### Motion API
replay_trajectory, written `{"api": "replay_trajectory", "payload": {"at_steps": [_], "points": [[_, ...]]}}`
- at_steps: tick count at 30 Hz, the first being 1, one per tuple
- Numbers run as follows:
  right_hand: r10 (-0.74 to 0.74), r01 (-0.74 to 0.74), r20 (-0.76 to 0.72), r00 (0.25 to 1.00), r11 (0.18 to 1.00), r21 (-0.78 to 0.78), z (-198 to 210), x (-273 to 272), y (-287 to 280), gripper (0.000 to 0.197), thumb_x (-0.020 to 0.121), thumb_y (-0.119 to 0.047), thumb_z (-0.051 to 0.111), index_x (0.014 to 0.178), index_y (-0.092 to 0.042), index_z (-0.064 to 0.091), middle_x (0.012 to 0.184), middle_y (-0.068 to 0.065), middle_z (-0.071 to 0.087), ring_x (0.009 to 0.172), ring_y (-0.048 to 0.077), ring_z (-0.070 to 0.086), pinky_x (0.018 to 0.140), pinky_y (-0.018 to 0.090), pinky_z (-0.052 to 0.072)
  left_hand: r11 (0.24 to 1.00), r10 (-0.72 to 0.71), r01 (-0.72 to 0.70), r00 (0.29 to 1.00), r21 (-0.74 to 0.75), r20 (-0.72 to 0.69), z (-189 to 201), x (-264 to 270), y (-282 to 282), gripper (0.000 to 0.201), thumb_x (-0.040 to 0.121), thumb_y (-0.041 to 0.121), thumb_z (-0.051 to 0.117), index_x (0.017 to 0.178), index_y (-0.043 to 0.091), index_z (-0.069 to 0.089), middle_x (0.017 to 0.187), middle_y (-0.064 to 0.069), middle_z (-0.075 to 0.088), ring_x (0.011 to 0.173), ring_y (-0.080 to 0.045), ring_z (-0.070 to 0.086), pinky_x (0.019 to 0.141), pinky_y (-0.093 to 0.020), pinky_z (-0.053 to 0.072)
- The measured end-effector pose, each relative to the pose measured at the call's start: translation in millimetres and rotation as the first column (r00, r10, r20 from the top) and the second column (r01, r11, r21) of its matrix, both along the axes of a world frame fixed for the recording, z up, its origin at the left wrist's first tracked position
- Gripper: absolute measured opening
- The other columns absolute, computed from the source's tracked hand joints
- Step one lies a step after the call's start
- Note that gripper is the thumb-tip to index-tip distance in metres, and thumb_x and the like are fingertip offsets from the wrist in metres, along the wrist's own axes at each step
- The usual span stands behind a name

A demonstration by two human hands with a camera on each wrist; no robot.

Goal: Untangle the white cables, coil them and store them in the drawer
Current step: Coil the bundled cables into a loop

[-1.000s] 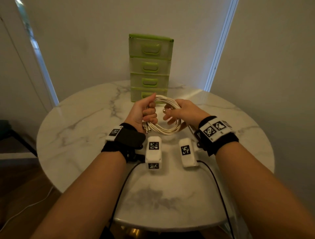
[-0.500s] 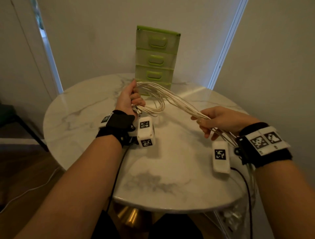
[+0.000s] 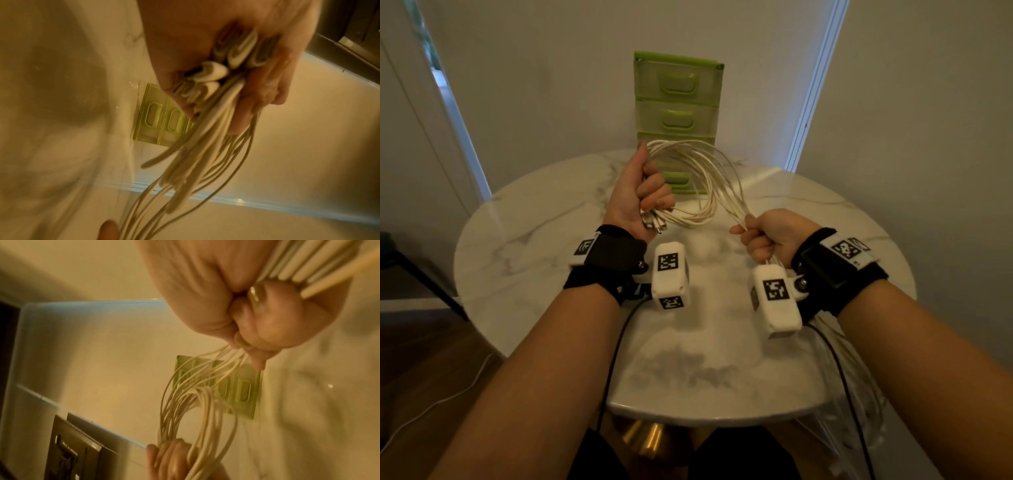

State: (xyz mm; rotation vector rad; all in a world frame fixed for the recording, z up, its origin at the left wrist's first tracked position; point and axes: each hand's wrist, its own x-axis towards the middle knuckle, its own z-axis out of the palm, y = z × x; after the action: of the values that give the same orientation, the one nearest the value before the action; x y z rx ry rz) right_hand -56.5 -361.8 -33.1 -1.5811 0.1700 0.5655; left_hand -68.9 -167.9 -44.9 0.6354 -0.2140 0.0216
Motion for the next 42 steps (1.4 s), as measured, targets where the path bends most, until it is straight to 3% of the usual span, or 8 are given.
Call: {"api": "replay_trajectory", "payload": {"at_steps": [5, 10, 16, 22, 26, 32, 37, 42], "points": [[0.103, -0.052, -0.165, 0.981, 0.956, 0.288, 13.6, -3.8, 19.7, 0.036, 0.102, -0.019, 0.023, 0.076, -0.004, 0.043, 0.038, 0.001, 0.038, 0.022, 0.006, 0.024, 0.025, 0.015, 0.017, 0.999, 0.045, -0.043, 0.997, -0.032, 0.065, 1.8, -4.6, -9.1, 0.057, 0.096, 0.036, 0.042, 0.041, 0.022, 0.036, 0.027, 0.007, 0.026, 0.020, -0.006, 0.022, 0.028, -0.016, 0.021], [0.112, -0.106, 0.004, 0.994, 0.933, 0.344, 8.4, -13.3, 37.9, 0.032, 0.101, -0.025, 0.029, 0.074, -0.012, 0.040, 0.060, 0.000, 0.031, 0.038, 0.007, 0.031, 0.036, 0.015, 0.026, 0.989, 0.149, -0.147, 0.983, -0.027, 0.106, 1.2, -9.1, -23.1, 0.058, 0.096, 0.028, 0.043, 0.039, 0.023, 0.053, 0.028, 0.007, 0.024, 0.022, -0.006, 0.022, 0.033, -0.017, 0.020], [0.159, -0.160, 0.043, 0.986, 0.866, 0.475, 7.6, -11.8, 35.6, 0.041, 0.102, -0.028, 0.022, 0.094, -0.005, 0.055, 0.086, 0.013, 0.063, 0.058, 0.020, 0.064, 0.047, 0.021, 0.051, 0.988, 0.151, -0.146, 0.983, -0.055, 0.104, 3.8, -8.8, -25.9, 0.063, 0.098, 0.019, 0.038, 0.035, 0.022, 0.043, 0.028, 0.007, 0.026, 0.022, -0.006, 0.023, 0.033, -0.016, 0.027], [0.213, -0.183, 0.349, 0.913, 0.976, -0.118, -3.8, -4.9, 14.4, 0.016, 0.098, -0.019, 0.040, 0.097, -0.010, 0.055, 0.062, 0.002, 0.052, 0.035, 0.010, 0.046, 0.039, 0.020, 0.041, 0.948, 0.275, -0.261, 0.960, -0.184, 0.052, 8.8, -7.0, 4.5, 0.061, 0.097, 0.026, 0.045, 0.037, 0.023, 0.032, 0.029, 0.007, 0.024, 0.023, -0.006, 0.022, 0.033, -0.017, 0.025], [0.221, -0.145, 0.394, 0.892, 0.966, -0.213, -13.4, 3.8, -5.4, 0.017, 0.093, -0.023, 0.054, 0.088, -0.007, 0.059, 0.057, 0.001, 0.045, 0.033, 0.009, 0.045, 0.039, 0.018, 0.041, 0.919, 0.301, -0.280, 0.953, -0.279, 0.033, 5.8, -3.7, 16.1, 0.061, 0.097, 0.032, 0.047, 0.038, 0.022, 0.031, 0.030, 0.007, 0.025, 0.024, -0.006, 0.022, 0.032, -0.017, 0.025], [0.517, -0.453, 0.240, 0.822, 0.848, -0.276, 2.9, 3.9, -26.6, 0.016, 0.093, -0.007, 0.049, 0.102, -0.009, 0.061, 0.061, 0.000, 0.052, 0.040, 0.011, 0.053, 0.041, 0.024, 0.050, 0.827, 0.412, -0.422, 0.905, -0.373, -0.109, -2.5, 2.9, 35.1, 0.057, 0.094, 0.033, 0.053, 0.045, 0.021, 0.027, 0.034, 0.008, 0.023, 0.029, -0.007, 0.020, 0.038, -0.018, 0.028], [0.259, -0.101, 0.417, 0.871, 0.926, -0.364, 5.6, 15.9, -7.7, 0.027, 0.099, -0.016, 0.037, 0.081, -0.014, 0.057, 0.059, 0.002, 0.041, 0.035, 0.006, 0.028, 0.036, 0.014, 0.023, 0.891, 0.389, -0.398, 0.917, -0.219, -0.084, -3.3, 4.8, 27.2, 0.057, 0.095, 0.038, 0.051, 0.045, 0.023, 0.027, 0.035, 0.007, 0.021, 0.029, -0.007, 0.019, 0.038, -0.018, 0.027], [-0.023, 0.079, 0.525, 0.851, 0.993, -0.084, 18.4, 21.7, 25.7, 0.028, 0.098, -0.013, 0.031, 0.077, -0.016, 0.050, 0.058, 0.003, 0.038, 0.040, 0.011, 0.026, 0.035, 0.012, 0.021, 0.958, 0.287, -0.287, 0.958, -0.002, 0.014, -0.8, 2.0, 9.9, 0.062, 0.098, 0.040, 0.043, 0.038, 0.024, 0.032, 0.031, 0.008, 0.023, 0.025, -0.005, 0.020, 0.034, -0.017, 0.026]]}}
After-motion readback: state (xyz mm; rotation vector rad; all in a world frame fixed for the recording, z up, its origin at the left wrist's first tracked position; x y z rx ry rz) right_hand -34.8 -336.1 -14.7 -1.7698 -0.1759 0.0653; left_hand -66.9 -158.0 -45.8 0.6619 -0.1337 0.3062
